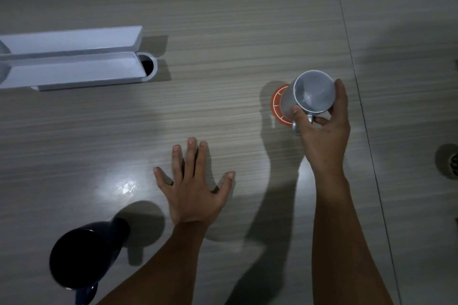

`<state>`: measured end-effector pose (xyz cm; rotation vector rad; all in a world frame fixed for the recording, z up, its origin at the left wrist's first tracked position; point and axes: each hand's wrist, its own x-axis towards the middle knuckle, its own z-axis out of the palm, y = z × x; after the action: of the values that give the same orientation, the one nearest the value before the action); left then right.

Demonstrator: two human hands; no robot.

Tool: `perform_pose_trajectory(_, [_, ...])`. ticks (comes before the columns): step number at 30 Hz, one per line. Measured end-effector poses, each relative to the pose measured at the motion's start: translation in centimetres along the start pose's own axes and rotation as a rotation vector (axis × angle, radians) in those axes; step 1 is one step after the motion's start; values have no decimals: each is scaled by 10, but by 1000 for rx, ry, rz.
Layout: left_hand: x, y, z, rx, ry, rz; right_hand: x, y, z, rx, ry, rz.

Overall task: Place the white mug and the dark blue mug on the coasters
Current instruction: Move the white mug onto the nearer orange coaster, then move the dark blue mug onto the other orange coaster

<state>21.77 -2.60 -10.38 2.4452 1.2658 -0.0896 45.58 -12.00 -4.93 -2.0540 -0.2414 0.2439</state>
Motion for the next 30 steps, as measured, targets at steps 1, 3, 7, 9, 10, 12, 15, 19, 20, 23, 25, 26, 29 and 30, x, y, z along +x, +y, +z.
perform_pose_trajectory(1, [-1,-1,0,-5,0,4,-1,-1,0,4,-6,8])
perform_pose_trajectory(3, [0,-1,-1,-6,-7,12,-4,-4,-2,11,-12,22])
perform_pose_trajectory(7, [-2,-1,-4,15,-21,17,-26,-11,-12,-39,1,52])
perform_pose_trajectory(9, [-2,1,-6,29,-25,19,-50,-14,-17,-20,37,110])
perform_pose_trajectory(10, [-1,1,-7,30,-30,22,-65,-13,-19,-3,53,131])
perform_pose_trajectory(12, [-2,0,-9,20,-31,40,-96,-11,-19,16,65,163])
perform_pose_trajectory(15, [-17,-16,-12,-13,-18,121,-145,-6,-16,-3,-21,195])
perform_pose_trajectory(19, [-73,-57,-10,-68,-43,261,-207,5,-13,-74,-224,204])
perform_pose_trajectory(20, [-91,-69,-9,-73,-44,278,-221,9,-12,-122,-263,190])
perform_pose_trajectory(23, [-137,-108,-10,-108,-54,323,-256,21,-3,-276,-337,83])
perform_pose_trajectory(25, [-158,-132,-11,-107,-73,341,-275,26,8,-395,-368,-18])
perform_pose_trajectory(26, [-165,-143,-12,-103,-73,345,-284,27,14,-453,-390,-73])
perform_pose_trajectory(29, [-180,-172,-20,-120,-37,296,-308,28,39,-579,-490,-244])
perform_pose_trajectory(30, [-184,-181,-23,-134,-8,248,-314,27,47,-620,-527,-280])
